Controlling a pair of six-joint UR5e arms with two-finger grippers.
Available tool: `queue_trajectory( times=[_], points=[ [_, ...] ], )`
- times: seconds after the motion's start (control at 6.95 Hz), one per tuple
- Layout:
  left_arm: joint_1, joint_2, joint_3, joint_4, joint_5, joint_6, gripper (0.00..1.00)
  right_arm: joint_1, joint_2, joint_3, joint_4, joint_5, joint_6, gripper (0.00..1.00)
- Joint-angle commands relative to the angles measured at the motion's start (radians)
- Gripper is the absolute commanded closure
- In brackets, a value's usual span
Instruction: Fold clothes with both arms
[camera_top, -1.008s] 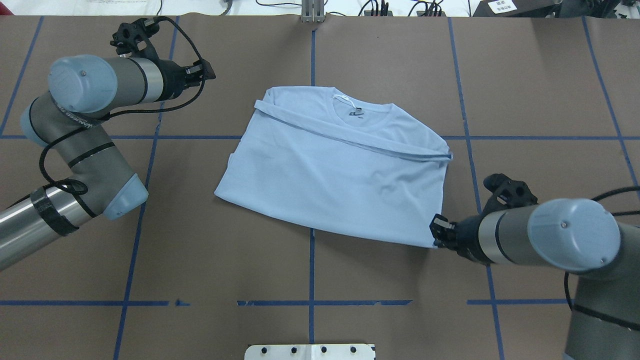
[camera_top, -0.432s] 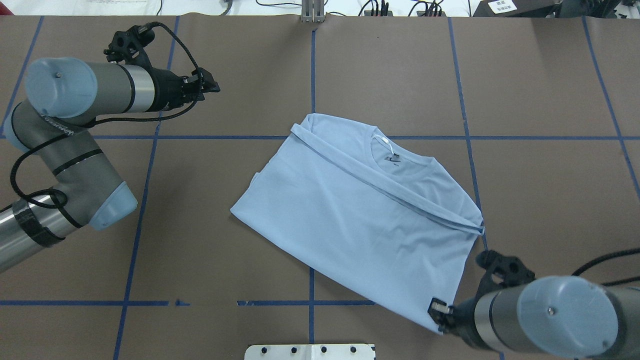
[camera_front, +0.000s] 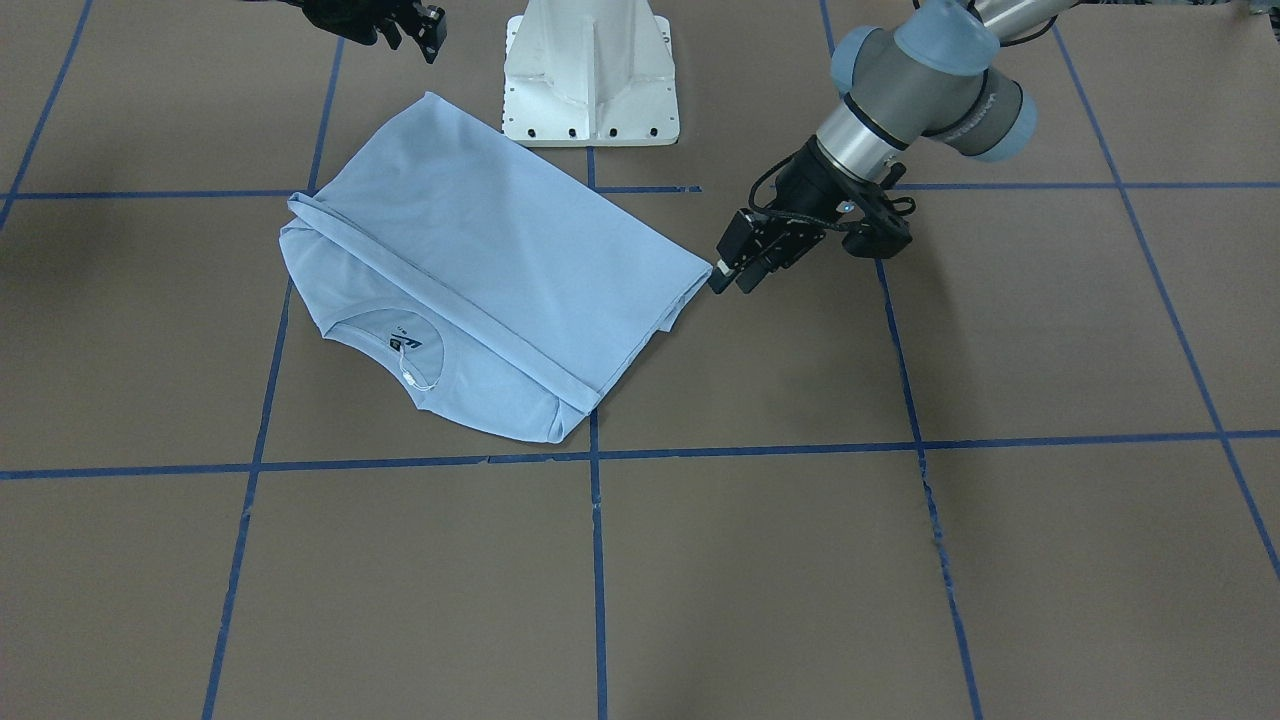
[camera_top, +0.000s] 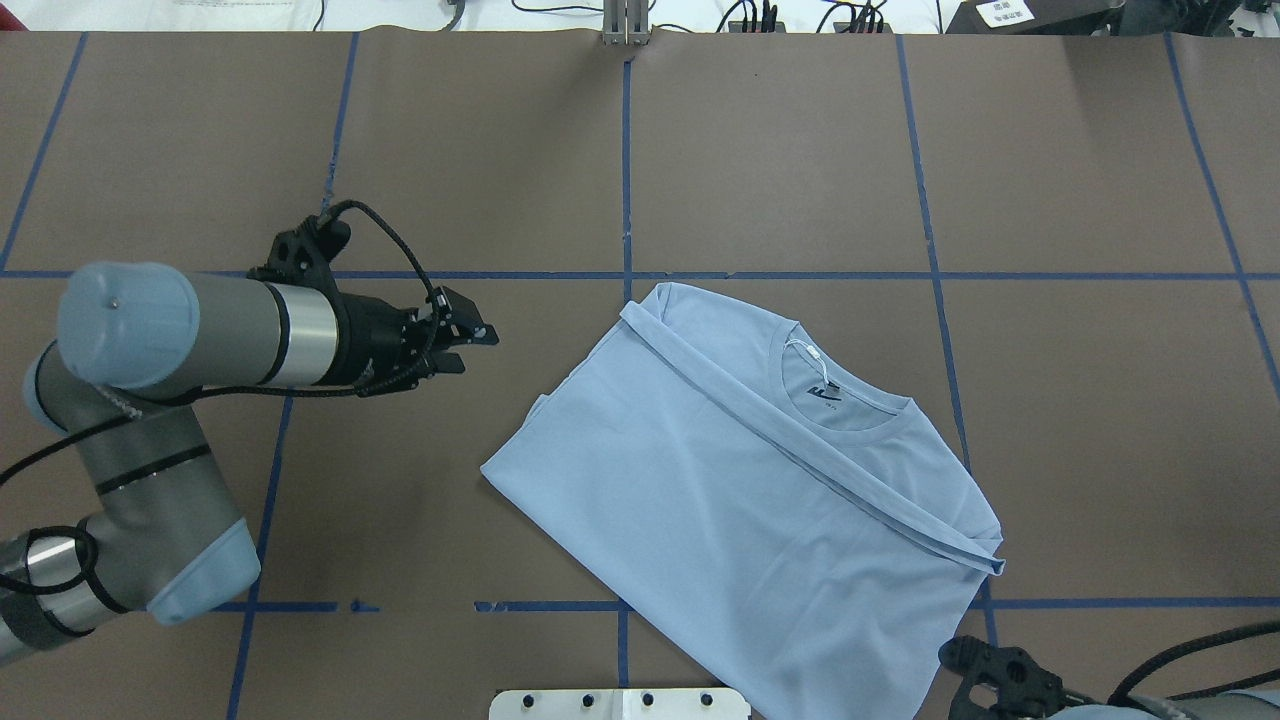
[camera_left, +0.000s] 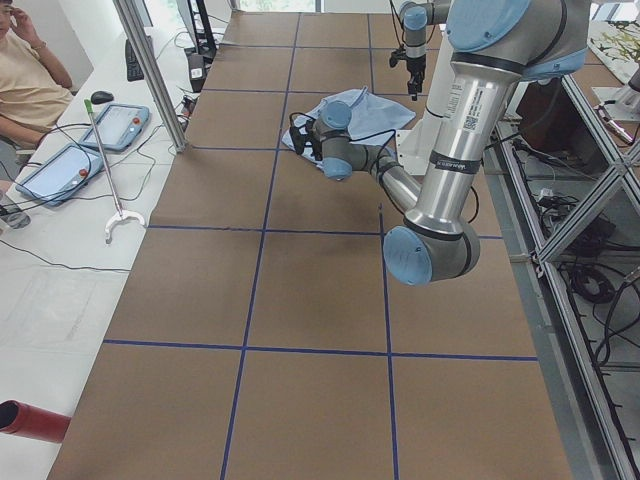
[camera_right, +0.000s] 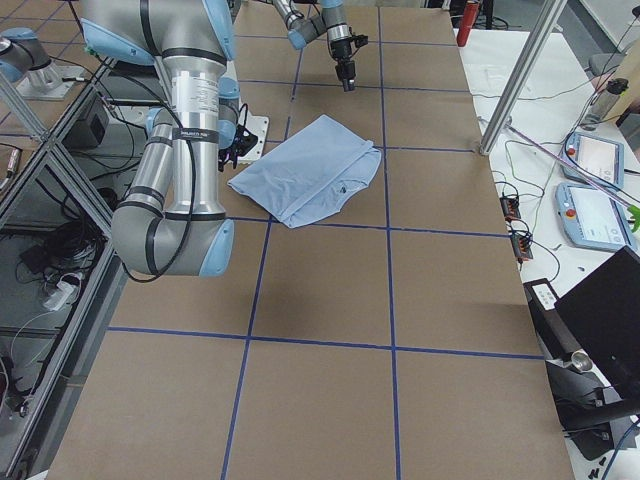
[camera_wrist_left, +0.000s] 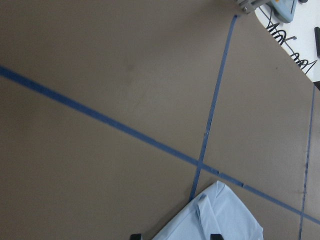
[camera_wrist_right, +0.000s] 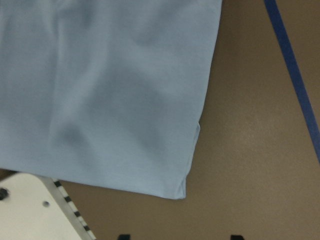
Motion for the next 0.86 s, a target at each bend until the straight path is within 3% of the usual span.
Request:
queue_trajectory(
  times=[0.0, 0.29, 0.72],
  points=[
    [0.112, 0.000, 0.007, 0.151, 0.006, -0.033, 0.39, 0.191, 0.044, 0.015, 0.000, -0.003, 0.002, 0.00],
    [0.183, -0.017, 0.048, 0.187, 0.037, -0.067, 0.39, 0.388, 0.113, -0.042, 0.001, 0.005, -0.032, 0.00],
    [0.187, -0.020, 0.063, 0.187, 0.052, -0.067, 0.41, 0.416, 0.150, -0.096, 0.001, 0.000, -0.081, 0.00]
  ],
)
